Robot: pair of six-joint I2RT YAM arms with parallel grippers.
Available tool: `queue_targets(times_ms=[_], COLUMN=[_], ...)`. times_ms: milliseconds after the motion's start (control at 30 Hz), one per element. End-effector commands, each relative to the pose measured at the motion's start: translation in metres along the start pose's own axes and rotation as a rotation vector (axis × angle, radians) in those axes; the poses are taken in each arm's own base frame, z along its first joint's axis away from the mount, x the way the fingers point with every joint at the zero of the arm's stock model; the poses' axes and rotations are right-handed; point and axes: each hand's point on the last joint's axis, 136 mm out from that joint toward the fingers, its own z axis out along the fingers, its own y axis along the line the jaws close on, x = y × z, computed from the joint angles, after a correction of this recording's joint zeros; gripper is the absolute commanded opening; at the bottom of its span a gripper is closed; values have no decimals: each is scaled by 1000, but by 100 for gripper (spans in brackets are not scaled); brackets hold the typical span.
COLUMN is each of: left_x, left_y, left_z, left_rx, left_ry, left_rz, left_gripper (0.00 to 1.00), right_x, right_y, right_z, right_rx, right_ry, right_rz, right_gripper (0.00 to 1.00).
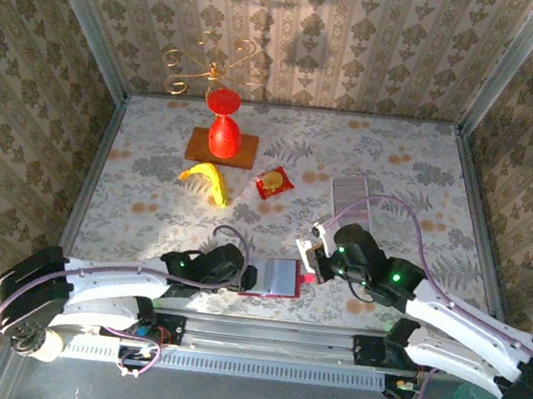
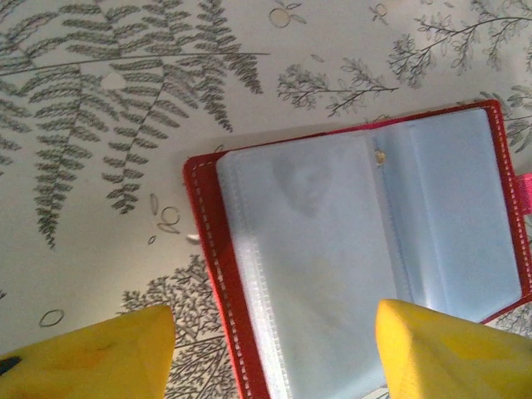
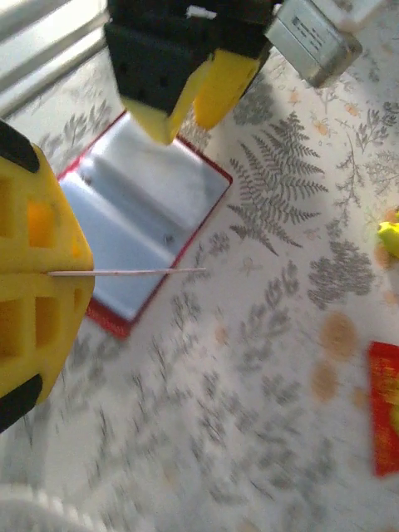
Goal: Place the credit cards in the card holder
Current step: Insert the credit card into the card slot.
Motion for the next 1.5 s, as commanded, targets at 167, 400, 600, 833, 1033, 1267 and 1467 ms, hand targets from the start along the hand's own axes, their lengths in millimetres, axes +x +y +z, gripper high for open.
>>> queue_targets(times_ms=[167, 400, 600, 833, 1033, 1267, 1467], left_x=[0, 4, 5, 9, 13, 14, 16], left_y=[-4, -4, -7, -1, 8, 9, 11], left_z=[3, 10, 12, 14, 16, 17, 17], left_rx=[-30, -51, -55, -85, -149, -154, -158], left_ry=[28, 57, 71, 89, 122, 129, 131], left_rz=[46, 51, 57, 55, 67, 65, 57], left_gripper=[66, 66, 65, 62, 56, 50, 47], right_x=[5, 21, 30, 37, 38, 40, 39], right_y=[13, 19, 21, 22, 26, 28, 29], right_z=[34, 54, 65, 76, 84, 88, 91], right_rx=[-97, -93, -78, -68, -83, -89, -95], right_ry=[-8, 34, 62, 85, 91, 92, 79], right_rz=[598, 624, 615, 612, 619, 629, 644], right_gripper=[0, 0, 0, 0, 0, 0, 0])
